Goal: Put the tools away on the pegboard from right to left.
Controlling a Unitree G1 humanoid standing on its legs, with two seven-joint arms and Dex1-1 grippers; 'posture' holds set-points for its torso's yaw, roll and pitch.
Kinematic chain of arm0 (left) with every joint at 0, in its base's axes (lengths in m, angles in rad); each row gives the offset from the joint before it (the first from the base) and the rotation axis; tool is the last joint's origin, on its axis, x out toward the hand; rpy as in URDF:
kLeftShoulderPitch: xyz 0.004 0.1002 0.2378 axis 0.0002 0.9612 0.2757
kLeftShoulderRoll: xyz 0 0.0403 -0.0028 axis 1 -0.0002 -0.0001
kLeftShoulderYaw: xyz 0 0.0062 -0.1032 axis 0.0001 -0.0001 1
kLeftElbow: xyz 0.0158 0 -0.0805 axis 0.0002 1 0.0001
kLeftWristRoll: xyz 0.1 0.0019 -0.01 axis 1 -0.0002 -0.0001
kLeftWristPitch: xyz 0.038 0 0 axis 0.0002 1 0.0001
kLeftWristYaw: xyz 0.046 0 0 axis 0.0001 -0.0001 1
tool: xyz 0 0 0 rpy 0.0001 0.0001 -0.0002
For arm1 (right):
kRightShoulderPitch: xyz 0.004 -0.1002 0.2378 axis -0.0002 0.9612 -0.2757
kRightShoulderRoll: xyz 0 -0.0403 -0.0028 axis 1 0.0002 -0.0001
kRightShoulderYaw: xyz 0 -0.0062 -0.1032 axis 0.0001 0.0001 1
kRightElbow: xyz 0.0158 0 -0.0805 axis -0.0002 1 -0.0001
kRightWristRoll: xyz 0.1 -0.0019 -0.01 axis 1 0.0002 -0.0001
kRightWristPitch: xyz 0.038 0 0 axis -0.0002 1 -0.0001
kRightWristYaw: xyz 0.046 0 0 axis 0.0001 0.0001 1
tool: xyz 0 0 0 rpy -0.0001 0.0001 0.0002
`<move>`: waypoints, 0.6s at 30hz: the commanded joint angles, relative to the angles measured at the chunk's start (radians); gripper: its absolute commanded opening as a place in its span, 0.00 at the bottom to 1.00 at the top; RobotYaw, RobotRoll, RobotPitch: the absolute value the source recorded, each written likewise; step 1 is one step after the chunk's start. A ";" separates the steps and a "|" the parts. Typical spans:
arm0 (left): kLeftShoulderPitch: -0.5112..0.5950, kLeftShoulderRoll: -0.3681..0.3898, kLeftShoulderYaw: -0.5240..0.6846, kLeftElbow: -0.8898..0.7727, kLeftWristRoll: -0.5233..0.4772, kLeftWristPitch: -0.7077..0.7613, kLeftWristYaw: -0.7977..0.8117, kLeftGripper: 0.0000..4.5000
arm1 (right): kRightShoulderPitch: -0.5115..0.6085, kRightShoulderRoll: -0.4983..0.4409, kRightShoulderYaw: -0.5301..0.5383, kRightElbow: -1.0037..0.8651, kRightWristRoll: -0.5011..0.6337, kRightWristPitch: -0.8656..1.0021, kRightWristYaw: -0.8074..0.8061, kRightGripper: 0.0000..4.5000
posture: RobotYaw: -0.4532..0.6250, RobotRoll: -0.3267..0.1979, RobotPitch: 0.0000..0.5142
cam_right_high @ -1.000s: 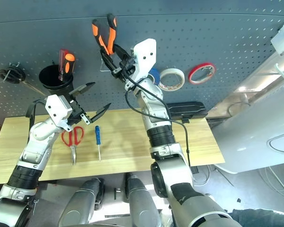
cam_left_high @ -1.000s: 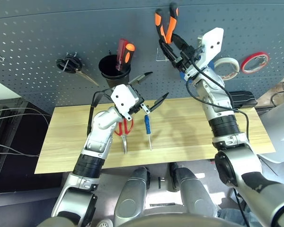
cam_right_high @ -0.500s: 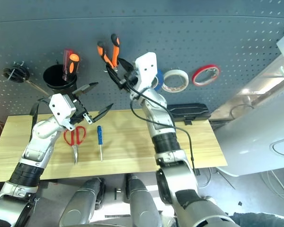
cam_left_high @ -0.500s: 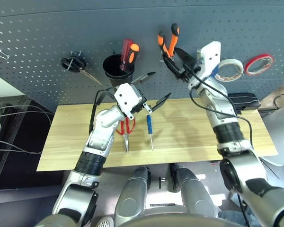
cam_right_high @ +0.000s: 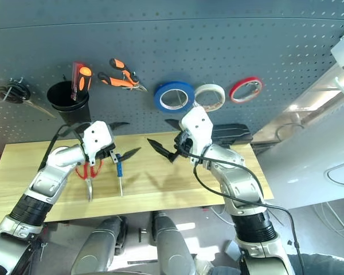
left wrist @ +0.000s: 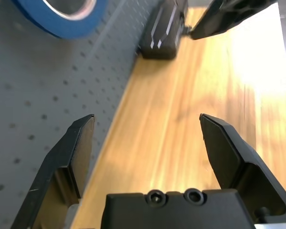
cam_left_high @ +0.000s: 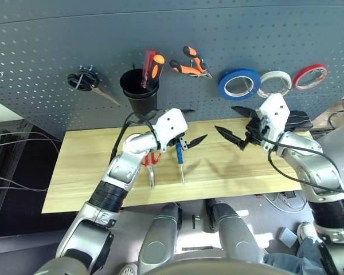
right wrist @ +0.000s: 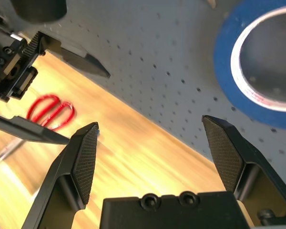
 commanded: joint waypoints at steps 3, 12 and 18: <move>-0.038 -0.034 -0.036 0.126 0.087 0.113 0.062 1.00 | 0.035 0.044 0.009 0.134 0.044 0.214 -0.023 1.00 | 0.37 0.62 0.41; -0.069 -0.110 -0.028 0.240 0.145 0.312 0.175 1.00 | 0.004 0.088 -0.003 0.221 0.053 0.323 -0.055 1.00 | 0.37 0.62 0.43; -0.050 -0.153 0.005 0.293 0.136 0.457 0.237 1.00 | -0.017 0.094 0.012 0.240 0.037 0.312 -0.053 1.00 | 0.37 0.62 0.44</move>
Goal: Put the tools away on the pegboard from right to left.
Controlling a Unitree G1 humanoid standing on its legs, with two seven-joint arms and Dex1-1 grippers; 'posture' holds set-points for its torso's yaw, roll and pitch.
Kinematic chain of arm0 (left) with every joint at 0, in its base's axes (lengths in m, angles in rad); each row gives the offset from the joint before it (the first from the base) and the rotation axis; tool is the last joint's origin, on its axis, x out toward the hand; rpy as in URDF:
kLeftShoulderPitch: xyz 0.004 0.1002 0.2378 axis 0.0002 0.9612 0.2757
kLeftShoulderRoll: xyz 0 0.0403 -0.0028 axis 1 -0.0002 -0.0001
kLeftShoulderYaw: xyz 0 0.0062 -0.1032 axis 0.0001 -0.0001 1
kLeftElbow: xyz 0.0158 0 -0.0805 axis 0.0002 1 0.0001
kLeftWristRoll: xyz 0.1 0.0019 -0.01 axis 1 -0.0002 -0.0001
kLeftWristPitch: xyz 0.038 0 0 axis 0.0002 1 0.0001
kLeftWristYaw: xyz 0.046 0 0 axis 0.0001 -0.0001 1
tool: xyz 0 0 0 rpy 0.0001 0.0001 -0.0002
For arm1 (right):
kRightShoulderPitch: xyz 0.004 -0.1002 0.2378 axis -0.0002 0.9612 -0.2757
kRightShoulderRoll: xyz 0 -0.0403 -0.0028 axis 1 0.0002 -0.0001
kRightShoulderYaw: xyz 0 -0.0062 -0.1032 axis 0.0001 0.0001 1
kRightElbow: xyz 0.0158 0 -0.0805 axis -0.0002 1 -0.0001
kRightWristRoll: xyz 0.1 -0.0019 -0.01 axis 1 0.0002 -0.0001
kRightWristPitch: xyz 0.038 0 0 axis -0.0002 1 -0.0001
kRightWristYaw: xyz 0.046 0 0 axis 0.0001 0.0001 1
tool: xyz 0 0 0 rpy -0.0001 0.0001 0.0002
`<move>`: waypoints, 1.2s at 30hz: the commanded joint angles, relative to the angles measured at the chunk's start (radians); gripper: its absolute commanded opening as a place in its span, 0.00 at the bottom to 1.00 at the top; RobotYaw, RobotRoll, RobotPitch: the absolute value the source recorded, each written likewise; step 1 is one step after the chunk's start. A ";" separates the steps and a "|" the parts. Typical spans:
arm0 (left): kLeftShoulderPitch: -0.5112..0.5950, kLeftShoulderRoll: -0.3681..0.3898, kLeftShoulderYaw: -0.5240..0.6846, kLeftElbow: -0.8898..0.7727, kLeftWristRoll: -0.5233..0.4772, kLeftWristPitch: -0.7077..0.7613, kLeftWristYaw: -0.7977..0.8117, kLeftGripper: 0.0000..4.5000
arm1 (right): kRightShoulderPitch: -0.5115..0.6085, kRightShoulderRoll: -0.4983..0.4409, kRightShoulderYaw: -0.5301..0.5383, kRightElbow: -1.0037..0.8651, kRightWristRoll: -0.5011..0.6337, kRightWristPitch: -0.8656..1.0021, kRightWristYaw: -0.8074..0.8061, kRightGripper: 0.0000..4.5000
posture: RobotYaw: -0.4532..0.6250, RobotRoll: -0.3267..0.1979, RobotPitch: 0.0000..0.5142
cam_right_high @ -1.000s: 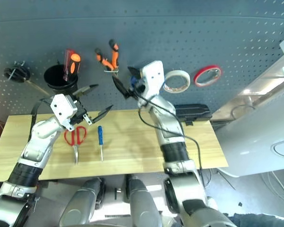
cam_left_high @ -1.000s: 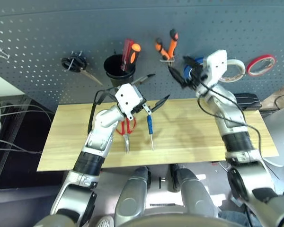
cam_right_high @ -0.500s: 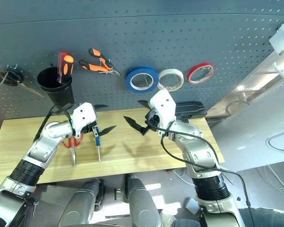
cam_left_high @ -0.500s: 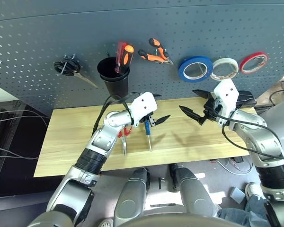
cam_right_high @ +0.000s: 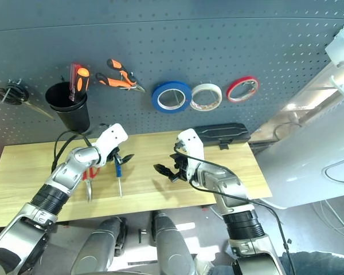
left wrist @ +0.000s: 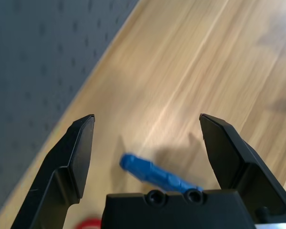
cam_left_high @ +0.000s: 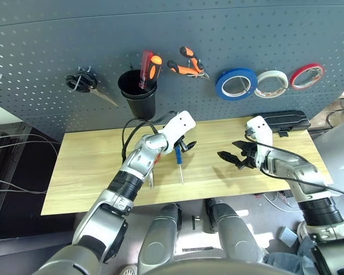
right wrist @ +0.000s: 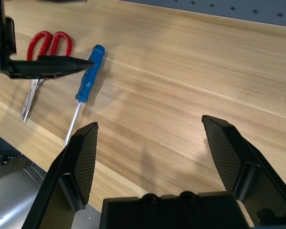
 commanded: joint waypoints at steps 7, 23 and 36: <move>0.027 -0.063 0.061 0.115 -0.029 0.150 0.087 1.00 | -0.007 0.010 0.028 0.011 -0.021 -0.010 -0.007 1.00 | 0.37 0.62 0.46; 0.018 -0.144 0.116 0.304 -0.066 0.088 0.160 0.36 | -0.027 -0.006 0.031 -0.013 -0.026 -0.021 0.000 1.00 | 0.35 0.62 0.46; 0.242 -0.070 0.200 -0.222 -0.271 -0.412 -0.029 0.13 | -0.007 -0.145 0.074 -0.100 -0.039 -0.175 0.175 1.00 | 0.36 0.62 0.42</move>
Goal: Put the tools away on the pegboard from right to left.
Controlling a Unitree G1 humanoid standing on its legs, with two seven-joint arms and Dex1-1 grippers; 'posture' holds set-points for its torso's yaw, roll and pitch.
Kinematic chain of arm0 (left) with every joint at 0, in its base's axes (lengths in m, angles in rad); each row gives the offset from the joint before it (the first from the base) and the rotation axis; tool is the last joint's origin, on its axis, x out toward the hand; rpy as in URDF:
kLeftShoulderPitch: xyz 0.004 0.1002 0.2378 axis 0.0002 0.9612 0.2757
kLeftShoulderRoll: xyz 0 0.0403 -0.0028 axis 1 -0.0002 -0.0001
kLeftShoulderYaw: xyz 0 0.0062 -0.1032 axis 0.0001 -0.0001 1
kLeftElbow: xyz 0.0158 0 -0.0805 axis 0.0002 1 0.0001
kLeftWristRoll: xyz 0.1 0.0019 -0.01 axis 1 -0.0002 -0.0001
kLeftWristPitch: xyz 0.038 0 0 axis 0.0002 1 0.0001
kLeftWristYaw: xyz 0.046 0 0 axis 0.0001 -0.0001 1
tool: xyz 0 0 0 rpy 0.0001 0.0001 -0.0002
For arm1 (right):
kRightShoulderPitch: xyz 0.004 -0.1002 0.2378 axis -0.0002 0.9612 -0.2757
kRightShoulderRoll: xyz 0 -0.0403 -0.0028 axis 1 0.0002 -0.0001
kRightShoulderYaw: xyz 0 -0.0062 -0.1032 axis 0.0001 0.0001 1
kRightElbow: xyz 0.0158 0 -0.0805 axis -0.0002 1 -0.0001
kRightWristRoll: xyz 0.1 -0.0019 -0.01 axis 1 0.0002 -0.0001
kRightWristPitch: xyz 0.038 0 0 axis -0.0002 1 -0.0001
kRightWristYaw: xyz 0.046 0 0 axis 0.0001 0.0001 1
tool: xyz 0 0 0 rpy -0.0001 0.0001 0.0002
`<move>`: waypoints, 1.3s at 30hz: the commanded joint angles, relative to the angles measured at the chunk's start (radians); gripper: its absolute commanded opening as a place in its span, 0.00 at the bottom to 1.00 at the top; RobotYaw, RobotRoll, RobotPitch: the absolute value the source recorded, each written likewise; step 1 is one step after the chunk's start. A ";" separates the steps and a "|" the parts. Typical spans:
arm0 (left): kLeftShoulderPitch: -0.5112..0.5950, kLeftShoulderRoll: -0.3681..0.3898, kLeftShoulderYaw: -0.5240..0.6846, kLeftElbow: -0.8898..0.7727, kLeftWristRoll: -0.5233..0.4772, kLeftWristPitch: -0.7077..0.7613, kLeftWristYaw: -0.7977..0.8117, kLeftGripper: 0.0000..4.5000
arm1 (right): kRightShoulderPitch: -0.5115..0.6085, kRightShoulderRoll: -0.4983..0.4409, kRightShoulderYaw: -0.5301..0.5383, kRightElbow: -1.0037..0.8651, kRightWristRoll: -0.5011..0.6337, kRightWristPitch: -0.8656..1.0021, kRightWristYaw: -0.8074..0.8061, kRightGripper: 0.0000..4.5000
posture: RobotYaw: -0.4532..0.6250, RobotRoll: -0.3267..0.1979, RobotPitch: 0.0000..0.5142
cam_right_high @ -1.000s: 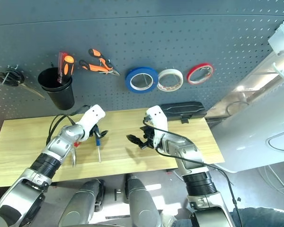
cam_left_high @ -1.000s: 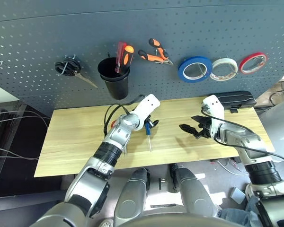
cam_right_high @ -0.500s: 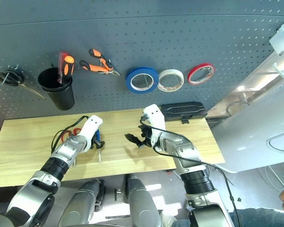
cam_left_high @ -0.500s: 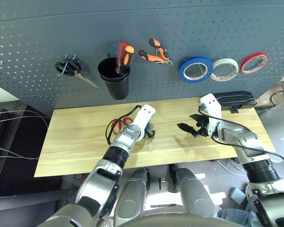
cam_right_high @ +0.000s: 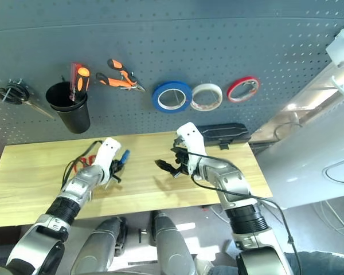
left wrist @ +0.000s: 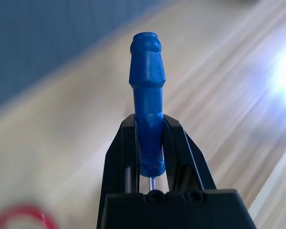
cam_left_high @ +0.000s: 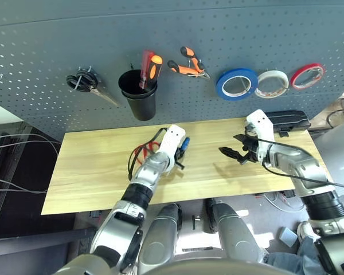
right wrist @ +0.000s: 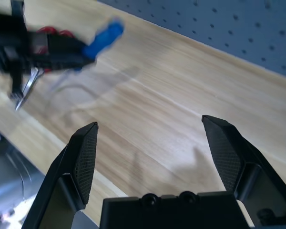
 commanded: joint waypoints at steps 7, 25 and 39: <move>0.050 0.006 0.143 -0.230 -0.169 -0.434 -0.029 0.13 | -0.028 0.027 0.020 0.014 0.001 -0.208 0.092 1.00 | 0.37 0.62 0.41; -0.107 0.106 0.207 -0.672 -0.165 -0.289 0.119 0.13 | -0.177 0.149 0.014 -0.007 0.069 -0.199 0.108 1.00 | 0.40 0.62 0.41; -0.085 0.161 0.288 -0.727 -0.176 -0.083 0.212 0.13 | -0.263 0.239 0.016 -0.047 0.156 -0.121 0.095 1.00 | 0.42 0.62 0.40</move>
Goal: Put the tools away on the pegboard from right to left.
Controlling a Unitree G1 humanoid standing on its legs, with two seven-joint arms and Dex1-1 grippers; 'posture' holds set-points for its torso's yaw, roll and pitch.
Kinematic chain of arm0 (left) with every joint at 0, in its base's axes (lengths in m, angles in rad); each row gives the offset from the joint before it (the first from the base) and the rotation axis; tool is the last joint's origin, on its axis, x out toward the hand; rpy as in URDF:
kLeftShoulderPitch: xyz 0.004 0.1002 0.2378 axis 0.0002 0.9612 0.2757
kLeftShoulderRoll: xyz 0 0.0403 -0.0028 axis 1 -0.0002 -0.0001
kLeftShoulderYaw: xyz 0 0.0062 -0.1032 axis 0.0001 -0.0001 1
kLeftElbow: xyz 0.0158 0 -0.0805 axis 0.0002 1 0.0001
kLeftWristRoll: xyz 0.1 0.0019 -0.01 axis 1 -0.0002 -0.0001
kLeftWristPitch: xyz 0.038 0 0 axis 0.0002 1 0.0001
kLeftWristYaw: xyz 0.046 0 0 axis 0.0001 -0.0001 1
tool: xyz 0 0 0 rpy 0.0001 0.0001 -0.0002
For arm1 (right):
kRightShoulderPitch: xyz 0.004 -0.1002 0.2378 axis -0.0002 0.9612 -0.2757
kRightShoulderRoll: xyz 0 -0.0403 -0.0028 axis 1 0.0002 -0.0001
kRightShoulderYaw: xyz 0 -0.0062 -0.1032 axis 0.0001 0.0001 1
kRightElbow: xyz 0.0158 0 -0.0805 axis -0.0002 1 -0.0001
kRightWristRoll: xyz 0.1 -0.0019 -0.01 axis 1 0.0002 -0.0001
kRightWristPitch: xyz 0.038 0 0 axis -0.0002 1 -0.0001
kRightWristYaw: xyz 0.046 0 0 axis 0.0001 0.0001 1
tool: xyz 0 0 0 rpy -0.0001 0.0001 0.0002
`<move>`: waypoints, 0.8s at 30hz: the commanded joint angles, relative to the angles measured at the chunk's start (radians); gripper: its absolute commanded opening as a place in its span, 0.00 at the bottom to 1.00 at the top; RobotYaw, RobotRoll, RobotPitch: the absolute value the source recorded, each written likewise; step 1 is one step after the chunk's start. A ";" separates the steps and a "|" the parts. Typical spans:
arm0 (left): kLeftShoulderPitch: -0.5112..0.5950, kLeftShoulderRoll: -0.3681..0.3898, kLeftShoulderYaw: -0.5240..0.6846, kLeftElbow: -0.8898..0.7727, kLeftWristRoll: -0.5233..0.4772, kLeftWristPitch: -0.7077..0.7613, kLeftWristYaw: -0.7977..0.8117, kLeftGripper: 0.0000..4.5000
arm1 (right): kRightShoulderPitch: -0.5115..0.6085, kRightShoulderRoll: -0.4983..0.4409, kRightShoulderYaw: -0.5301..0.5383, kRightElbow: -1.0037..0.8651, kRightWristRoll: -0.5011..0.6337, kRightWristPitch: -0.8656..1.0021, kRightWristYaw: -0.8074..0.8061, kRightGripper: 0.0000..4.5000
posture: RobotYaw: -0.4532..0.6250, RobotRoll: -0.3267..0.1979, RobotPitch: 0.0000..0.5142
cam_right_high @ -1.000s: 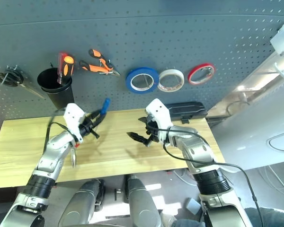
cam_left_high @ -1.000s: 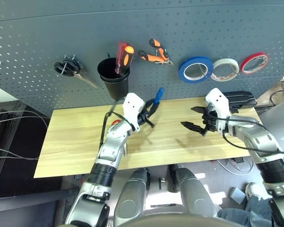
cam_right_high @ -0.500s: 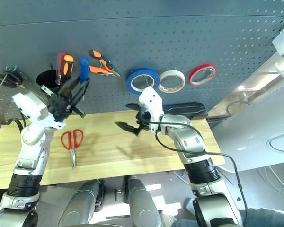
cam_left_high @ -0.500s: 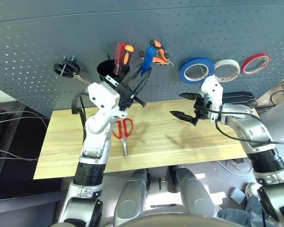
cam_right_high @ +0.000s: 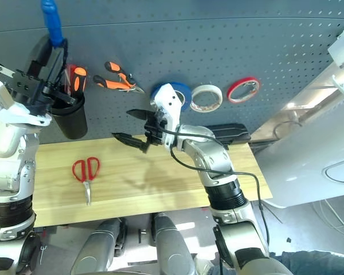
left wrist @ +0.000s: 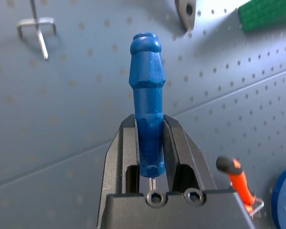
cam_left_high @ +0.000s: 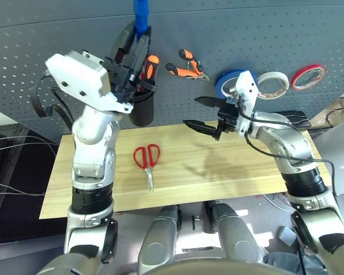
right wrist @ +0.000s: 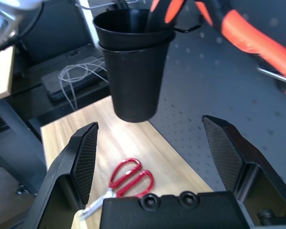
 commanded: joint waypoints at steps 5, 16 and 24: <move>0.067 0.004 0.010 -0.029 -0.020 0.136 0.032 0.13 | -0.001 0.000 0.007 -0.011 0.012 0.016 -0.003 1.00 | 0.42 0.62 0.40; 0.068 0.045 -0.076 -0.070 0.010 0.056 -0.059 0.70 | 0.028 -0.038 0.009 0.006 -0.009 -0.003 0.007 1.00 | 0.42 0.62 0.40; 0.079 0.145 -0.265 0.000 0.038 0.037 -0.277 0.99 | 0.130 -0.154 0.038 0.129 -0.114 -0.078 0.033 1.00 | 0.41 0.62 0.40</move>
